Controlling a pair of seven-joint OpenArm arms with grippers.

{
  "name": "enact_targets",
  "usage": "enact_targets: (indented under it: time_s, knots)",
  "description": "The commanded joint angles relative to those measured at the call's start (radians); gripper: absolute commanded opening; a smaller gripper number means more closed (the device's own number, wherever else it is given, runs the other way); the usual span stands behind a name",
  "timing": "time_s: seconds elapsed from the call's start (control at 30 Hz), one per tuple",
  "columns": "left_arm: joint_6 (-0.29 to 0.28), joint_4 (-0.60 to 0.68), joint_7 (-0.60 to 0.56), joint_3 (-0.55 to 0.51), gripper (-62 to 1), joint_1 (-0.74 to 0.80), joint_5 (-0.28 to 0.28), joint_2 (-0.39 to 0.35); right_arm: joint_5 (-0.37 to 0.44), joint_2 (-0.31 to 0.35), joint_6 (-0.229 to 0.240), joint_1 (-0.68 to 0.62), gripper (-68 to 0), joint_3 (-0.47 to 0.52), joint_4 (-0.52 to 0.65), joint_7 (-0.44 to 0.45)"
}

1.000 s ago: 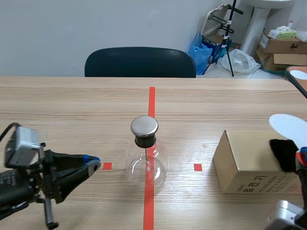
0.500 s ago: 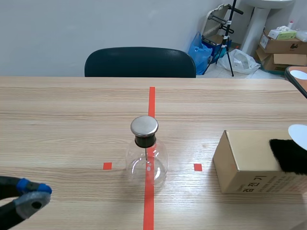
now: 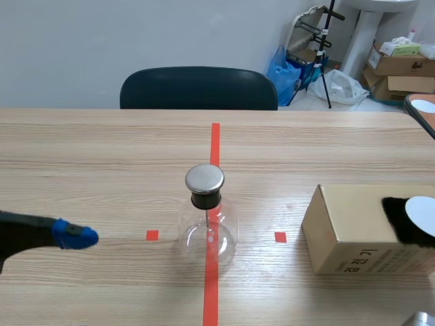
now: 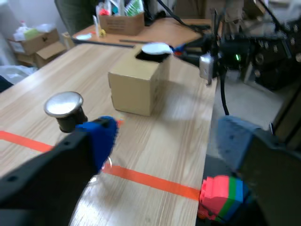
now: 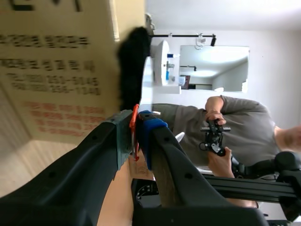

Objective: Do the electroscope experiment

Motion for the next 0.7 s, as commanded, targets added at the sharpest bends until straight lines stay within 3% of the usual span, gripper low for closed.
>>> enact_targets:
  time_s: [0.0, 0.43, 0.6, 0.67]
  knots:
    - [-0.002, -0.002, -0.023, 0.01, 1.4, -0.009, -0.01, 0.006, 0.0, 0.01, -0.058, 0.009, -66.4, 0.011, 0.002, -0.003]
    - [-0.002, -0.002, 0.003, -0.01, 1.4, -0.011, -0.029, 0.006, -0.008, 0.019, -0.058, 0.014, -66.4, 0.011, -0.012, -0.003]
    - [-0.002, -0.002, 0.012, -0.024, 1.4, -0.011, -0.048, 0.006, -0.011, 0.019, -0.058, -0.006, -66.5, 0.011, -0.011, 0.132]
    - [-0.002, -0.002, 0.018, -0.024, 1.4, -0.011, -0.048, 0.006, -0.011, 0.017, -0.058, -0.011, -66.5, 0.01, -0.011, 0.141]
